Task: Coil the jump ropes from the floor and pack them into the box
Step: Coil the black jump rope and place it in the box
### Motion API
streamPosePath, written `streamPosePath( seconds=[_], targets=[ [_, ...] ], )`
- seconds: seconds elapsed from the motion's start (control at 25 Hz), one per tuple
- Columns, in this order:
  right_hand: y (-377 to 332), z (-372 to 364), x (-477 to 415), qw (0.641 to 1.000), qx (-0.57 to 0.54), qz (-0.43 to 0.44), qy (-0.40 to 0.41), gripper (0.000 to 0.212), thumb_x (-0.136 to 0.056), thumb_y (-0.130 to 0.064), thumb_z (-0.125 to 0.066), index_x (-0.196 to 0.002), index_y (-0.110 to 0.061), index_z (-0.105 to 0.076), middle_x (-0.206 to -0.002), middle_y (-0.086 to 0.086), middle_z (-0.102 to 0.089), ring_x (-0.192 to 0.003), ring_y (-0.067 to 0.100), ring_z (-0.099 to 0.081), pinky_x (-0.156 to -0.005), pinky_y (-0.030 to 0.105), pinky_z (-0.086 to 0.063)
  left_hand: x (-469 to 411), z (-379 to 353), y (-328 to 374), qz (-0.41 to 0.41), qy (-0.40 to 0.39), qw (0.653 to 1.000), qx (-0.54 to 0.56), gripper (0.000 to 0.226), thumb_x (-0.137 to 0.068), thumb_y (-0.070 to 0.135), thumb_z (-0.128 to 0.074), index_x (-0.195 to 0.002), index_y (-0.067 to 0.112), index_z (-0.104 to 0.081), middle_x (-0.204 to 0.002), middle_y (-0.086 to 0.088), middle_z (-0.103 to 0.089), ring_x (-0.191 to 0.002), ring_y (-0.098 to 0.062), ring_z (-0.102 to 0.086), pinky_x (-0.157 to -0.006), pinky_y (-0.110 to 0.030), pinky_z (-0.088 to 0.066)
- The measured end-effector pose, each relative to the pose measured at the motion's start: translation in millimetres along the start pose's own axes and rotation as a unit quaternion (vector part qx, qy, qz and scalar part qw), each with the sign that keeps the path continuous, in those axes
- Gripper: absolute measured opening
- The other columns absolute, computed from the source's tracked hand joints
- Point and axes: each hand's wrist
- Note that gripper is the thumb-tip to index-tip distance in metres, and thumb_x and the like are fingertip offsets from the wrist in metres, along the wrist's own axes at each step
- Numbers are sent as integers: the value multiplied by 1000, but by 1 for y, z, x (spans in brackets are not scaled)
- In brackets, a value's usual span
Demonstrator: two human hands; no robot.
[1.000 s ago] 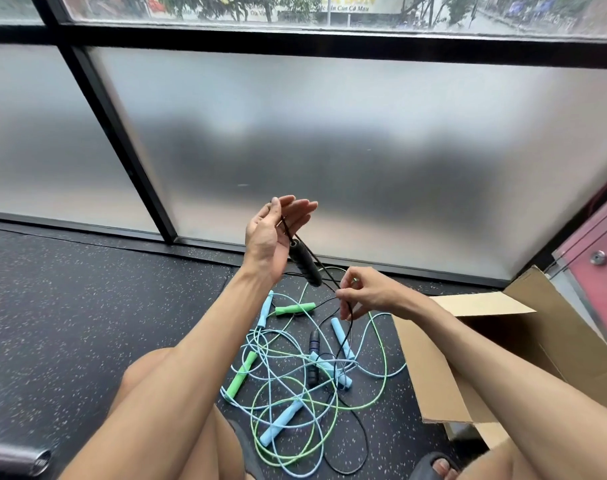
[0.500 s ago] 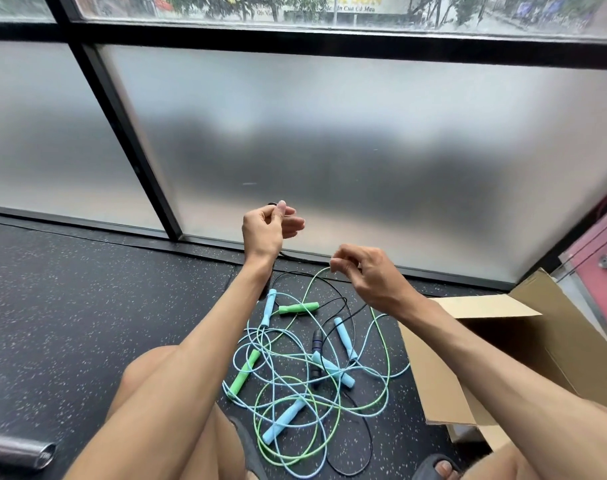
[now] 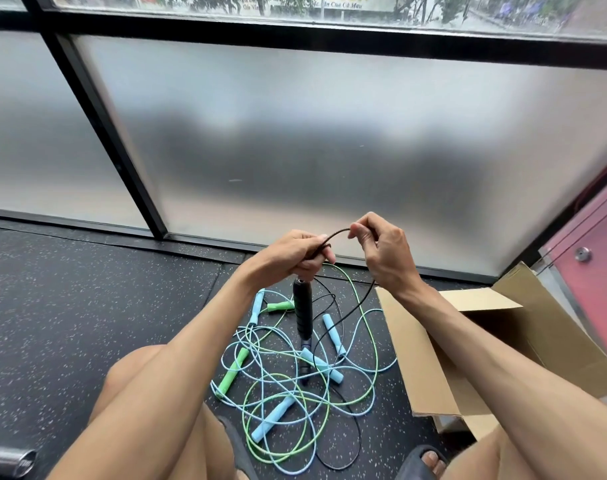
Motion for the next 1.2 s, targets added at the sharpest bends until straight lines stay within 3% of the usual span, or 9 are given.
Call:
streamPosePath(
  seconds=[0.12, 0.24, 0.36, 0.44, 0.52, 0.76, 1.0, 1.12, 1.2],
  targets=[
    [4, 1, -2, 1000, -16, -13, 2, 23, -99, -20, -58, -80, -11, -64, -54, -10, -43, -49, 7, -36, -50, 20, -28, 5, -3, 9, 3, -46, 998, 41, 49, -107, 35, -32, -75, 7, -57, -46, 6, -23, -43, -11, -17, -47, -27, -14],
    [7, -2, -4, 998, -36, -44, -10, 26, -99, -29, -58, -81, -10, -60, -57, -6, -47, -49, 10, -39, -51, 27, -38, 9, -4, 16, -24, -69, 994, 76, 50, -106, 30, -32, -61, 14, -46, -46, 7, -19, -44, -12, -13, -53, -33, -9],
    [11, -8, -4, 985, -106, -114, -68, 25, -100, -28, -55, -85, -9, -50, -55, 3, -48, -43, 13, -44, -50, 43, -57, 9, -1, 18, -54, -31, 982, 177, 39, -104, 25, -30, -75, 10, -52, -52, 4, -15, -49, -14, -12, -59, -34, -9],
    [13, -13, -2, 969, -133, -162, -129, 21, -103, -23, -50, -88, -9, -44, -55, 8, -54, -43, 20, -52, -55, 57, -58, 10, 1, 20, -81, -4, 964, 253, 35, -104, 22, -30, -89, 6, -57, -54, 3, -23, -55, -14, -16, -60, -32, -11],
    [14, -16, 1, 945, -147, -220, -193, 18, -104, -22, -46, -93, -10, -40, -62, 16, -62, -51, 31, -61, -63, 60, -58, 9, 3, 21, -110, 45, 948, 294, 33, -105, 20, -30, -98, 4, -59, -60, 2, -33, -58, -14, -22, -60, -29, -20],
    [3, -20, 12, 894, -146, -279, -318, 18, -102, -20, -52, -103, -4, -44, -86, 29, -71, -77, 41, -72, -77, 56, -59, 2, 9, 18, -217, 222, 888, 339, 34, -107, 20, -36, -101, -1, -62, -75, -9, -70, -78, -26, -71, -81, -34, -57],
    [2, -21, 17, 892, -70, -250, -369, 17, -95, -12, -63, -97, -6, -47, -81, 17, -71, -76, 31, -72, -75, 51, -60, -4, 13, 11, -262, 326, 856, 305, 34, -106, 21, -41, -103, -5, -62, -86, -20, -75, -86, -34, -74, -85, -39, -59],
    [3, -26, 18, 903, -86, -235, -350, 14, -97, -10, -60, -90, -7, -48, -73, 16, -68, -64, 31, -68, -56, 41, -59, -5, 17, 10, -255, 375, 859, 238, 34, -105, 22, -44, -99, -4, -64, -86, -22, -74, -86, -36, -73, -83, -40, -59],
    [1, -27, 18, 922, -54, -179, -340, 14, -97, -16, -61, -86, -10, -54, -69, 8, -67, -57, 20, -63, -51, 33, -55, -4, 19, 9, -230, 410, 871, 145, 38, -106, 23, -44, -97, -7, -65, -84, -25, -73, -81, -36, -74, -77, -38, -60]
  ],
)
Point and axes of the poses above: each hand's wrist, its own x-axis away from the middle knuckle, its own z-axis out of the back of the hand, y = z × x
